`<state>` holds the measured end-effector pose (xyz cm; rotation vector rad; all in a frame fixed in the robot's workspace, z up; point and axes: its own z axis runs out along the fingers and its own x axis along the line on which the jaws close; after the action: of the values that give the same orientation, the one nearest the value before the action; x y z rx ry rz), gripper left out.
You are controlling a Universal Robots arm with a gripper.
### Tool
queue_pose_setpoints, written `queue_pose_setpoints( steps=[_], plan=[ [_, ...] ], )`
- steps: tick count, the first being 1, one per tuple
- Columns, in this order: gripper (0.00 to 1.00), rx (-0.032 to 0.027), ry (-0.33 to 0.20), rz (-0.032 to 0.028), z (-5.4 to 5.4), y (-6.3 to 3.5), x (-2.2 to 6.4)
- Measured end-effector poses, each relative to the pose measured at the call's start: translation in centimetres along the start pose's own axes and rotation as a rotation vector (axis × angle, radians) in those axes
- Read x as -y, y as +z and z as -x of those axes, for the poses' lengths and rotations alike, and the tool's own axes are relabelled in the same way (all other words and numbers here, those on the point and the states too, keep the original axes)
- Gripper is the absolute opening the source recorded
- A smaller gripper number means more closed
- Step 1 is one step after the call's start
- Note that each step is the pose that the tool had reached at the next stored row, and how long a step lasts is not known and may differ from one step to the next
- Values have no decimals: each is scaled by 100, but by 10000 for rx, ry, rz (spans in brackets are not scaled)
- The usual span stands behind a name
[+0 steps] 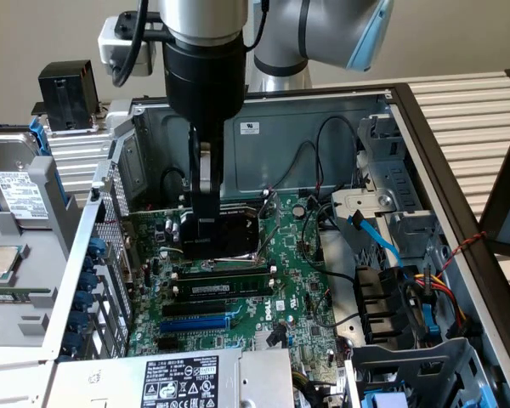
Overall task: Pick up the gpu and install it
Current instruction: 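Insert the gpu into the slot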
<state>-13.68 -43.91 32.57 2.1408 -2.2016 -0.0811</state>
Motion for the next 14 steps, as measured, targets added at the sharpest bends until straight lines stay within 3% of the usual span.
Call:
queue_pose_setpoints(
  steps=[14],
  plan=[
    [27, 17, -8, 69, -124, 256, 8]
  ],
)
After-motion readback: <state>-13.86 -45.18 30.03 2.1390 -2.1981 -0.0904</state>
